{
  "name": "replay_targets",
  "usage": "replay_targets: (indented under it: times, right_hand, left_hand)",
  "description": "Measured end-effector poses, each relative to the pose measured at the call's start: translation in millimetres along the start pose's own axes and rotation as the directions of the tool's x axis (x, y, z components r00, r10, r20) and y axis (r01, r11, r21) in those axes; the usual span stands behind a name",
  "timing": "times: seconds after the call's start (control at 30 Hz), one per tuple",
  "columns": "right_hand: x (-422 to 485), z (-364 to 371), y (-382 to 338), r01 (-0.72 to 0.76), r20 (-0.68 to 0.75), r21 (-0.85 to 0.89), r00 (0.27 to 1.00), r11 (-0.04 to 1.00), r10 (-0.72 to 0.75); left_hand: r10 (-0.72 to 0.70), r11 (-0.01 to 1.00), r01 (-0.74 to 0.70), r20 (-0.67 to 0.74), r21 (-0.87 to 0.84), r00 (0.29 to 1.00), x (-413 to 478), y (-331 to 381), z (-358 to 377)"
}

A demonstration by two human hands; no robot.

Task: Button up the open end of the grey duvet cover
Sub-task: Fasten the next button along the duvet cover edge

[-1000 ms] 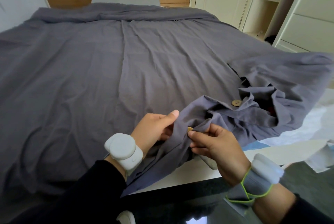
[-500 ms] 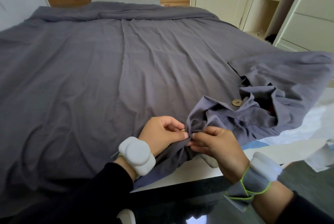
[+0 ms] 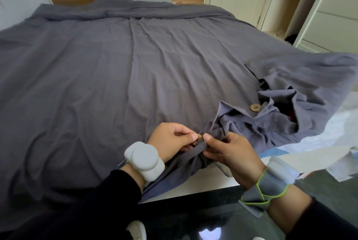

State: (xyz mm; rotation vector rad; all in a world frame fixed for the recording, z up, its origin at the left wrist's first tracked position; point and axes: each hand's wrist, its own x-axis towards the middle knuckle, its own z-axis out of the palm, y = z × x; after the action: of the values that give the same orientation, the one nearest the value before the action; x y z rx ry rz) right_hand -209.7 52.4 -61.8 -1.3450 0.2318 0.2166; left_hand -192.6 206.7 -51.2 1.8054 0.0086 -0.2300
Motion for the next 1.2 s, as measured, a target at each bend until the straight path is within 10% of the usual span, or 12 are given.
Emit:
replay_targets:
  times: [0.3,0.5,0.67,0.8,1.0,1.2]
  right_hand:
    - [-0.9,-2.2,-1.1,-0.012,0.091,-0.077,0.996,0.997,0.019]
    - [1.1,4.0,-12.6,-0.029,0.125,-0.037,0.992,0.999,0.033]
    - [1.7,-4.3,-38.9,0.030,0.101,0.148,0.994,0.989,-0.046]
    - [7.1,-6.2,-59.3,0.054,0.084,0.231,0.994,0.971,-0.075]
    - [20.2,-0.5,-92.8,0.113,0.049,0.314,0.990,0.943,-0.135]
    - [41.6,6.7,-114.8,0.205,0.015,0.463,0.971,0.862,-0.238]
  left_hand:
    - [-0.244,0.878,0.281,0.141,-0.387,0.959,4.4,3.6,5.4]
    - [0.023,0.994,-0.028,0.043,0.110,0.999,0.7,13.7,-13.6]
    - [0.026,0.814,-0.151,0.224,0.561,0.974,-8.7,19.1,-42.0]
    - [0.070,0.779,-0.200,0.235,0.594,0.970,-16.1,19.8,-62.2]
    - [0.246,0.828,-0.199,-0.020,0.525,0.969,-39.5,30.4,-104.2]
    - [0.544,0.830,-0.385,-0.437,0.403,0.716,-30.2,42.2,-98.6]
